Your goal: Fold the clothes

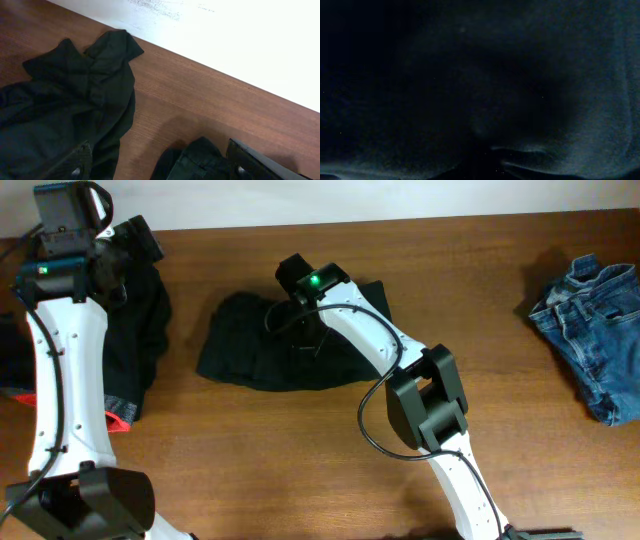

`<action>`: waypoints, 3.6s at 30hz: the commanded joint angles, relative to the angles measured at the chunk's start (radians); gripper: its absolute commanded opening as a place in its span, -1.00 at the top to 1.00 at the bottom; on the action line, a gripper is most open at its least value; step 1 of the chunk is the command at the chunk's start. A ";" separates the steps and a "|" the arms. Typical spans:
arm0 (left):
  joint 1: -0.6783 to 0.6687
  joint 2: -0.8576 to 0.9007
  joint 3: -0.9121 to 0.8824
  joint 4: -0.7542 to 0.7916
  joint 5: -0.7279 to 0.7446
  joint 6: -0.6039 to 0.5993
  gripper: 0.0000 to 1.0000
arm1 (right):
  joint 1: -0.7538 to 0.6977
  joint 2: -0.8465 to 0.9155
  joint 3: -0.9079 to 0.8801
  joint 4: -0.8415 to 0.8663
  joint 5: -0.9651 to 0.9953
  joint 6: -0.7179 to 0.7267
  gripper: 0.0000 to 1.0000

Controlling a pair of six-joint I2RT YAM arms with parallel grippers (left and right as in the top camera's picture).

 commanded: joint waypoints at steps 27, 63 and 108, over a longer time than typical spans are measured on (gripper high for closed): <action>0.001 -0.003 0.006 -0.066 0.017 -0.009 -0.71 | -0.063 0.022 0.069 0.098 -0.050 -0.069 0.51; -0.111 0.335 0.004 -0.265 0.271 0.159 -0.69 | -0.161 -0.016 0.253 -0.250 0.027 -0.282 -0.63; -0.129 0.337 -0.109 -0.196 0.195 0.192 0.85 | 0.042 0.069 0.094 -0.008 0.046 -0.353 -0.06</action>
